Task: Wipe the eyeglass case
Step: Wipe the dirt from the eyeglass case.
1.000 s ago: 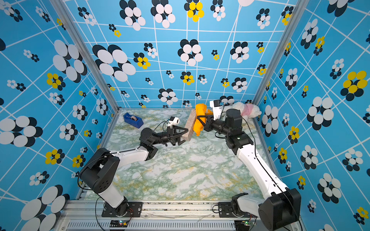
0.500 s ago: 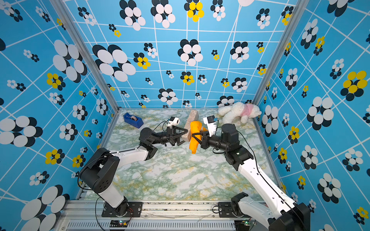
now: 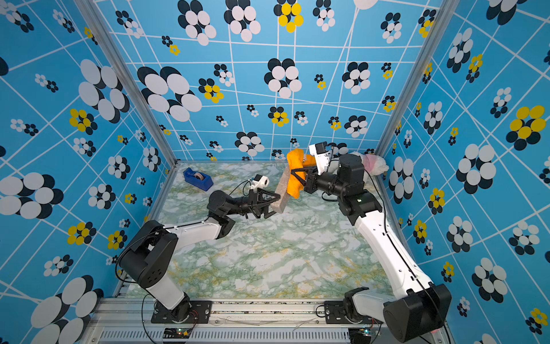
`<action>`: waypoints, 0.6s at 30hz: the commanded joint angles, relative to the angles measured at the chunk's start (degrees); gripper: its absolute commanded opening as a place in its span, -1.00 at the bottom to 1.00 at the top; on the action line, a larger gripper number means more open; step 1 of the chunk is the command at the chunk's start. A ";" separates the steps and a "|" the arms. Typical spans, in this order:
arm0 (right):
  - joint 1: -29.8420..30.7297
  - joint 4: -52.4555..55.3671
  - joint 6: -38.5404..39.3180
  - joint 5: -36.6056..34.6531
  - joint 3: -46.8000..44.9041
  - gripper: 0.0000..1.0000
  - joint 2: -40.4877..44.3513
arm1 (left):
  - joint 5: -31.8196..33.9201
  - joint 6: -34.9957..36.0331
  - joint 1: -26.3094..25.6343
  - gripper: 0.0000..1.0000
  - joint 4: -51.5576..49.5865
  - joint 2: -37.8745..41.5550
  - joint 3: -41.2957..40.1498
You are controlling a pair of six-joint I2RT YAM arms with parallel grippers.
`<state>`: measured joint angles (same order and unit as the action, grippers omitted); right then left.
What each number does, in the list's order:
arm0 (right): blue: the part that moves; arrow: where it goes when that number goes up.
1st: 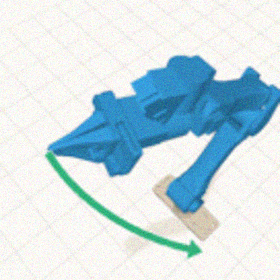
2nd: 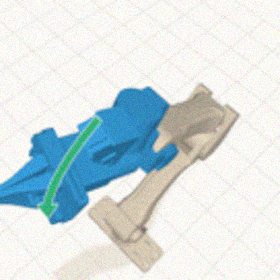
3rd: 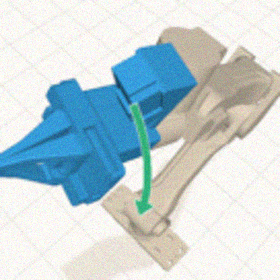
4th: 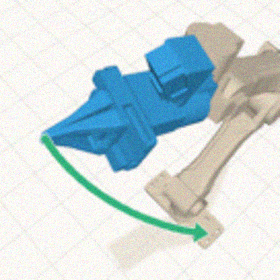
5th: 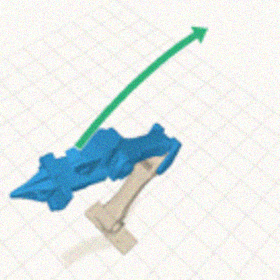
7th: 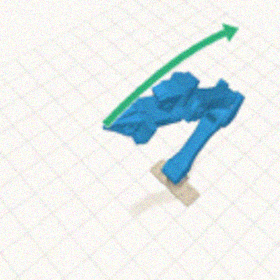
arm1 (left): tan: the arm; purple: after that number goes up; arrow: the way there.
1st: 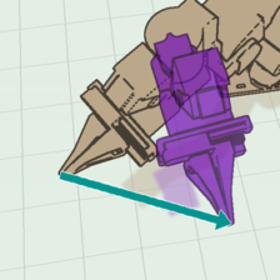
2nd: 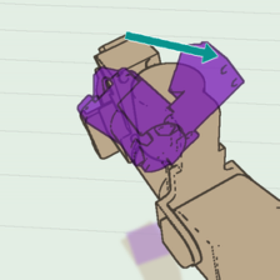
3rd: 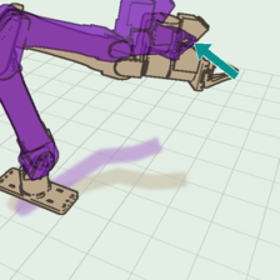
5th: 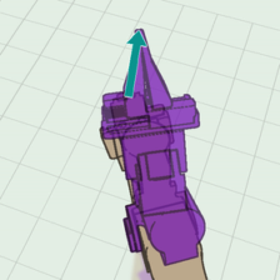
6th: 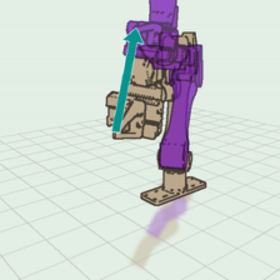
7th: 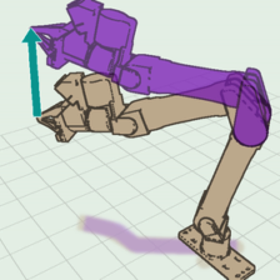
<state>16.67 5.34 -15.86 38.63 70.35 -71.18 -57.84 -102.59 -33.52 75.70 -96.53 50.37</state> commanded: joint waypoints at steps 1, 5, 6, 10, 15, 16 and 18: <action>0.17 -1.17 -0.72 3.89 -5.53 -1.00 2.86 | -3.14 0.69 -0.76 -1.00 4.37 2.83 1.83; 0.43 -6.36 -6.94 7.09 -14.25 -1.00 7.36 | -3.45 0.47 -0.54 -1.00 4.37 3.10 2.18; 0.84 -9.76 -9.65 7.62 -16.83 -1.00 8.60 | -3.45 0.48 -0.48 -1.00 4.39 3.10 2.27; 3.23 -14.73 -13.11 3.95 -20.98 -1.00 10.27 | -3.19 0.19 -0.55 -1.00 4.38 2.58 2.28; 1.08 -13.28 -8.60 2.07 -16.47 -1.00 6.15 | -3.28 0.08 -1.09 -1.00 4.39 2.82 2.09; -0.02 -13.14 -8.12 2.58 -14.69 -1.00 4.45 | -3.35 0.10 -1.11 -1.00 4.37 2.95 2.00; -2.01 -13.30 -7.15 3.73 -10.74 -1.00 1.18 | -3.57 -0.03 -1.11 -1.00 4.38 3.35 1.93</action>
<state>16.58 -4.95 -25.06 41.93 54.06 -66.22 -57.60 -103.09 -33.23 75.22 -96.51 50.37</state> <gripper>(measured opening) 0.097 0.698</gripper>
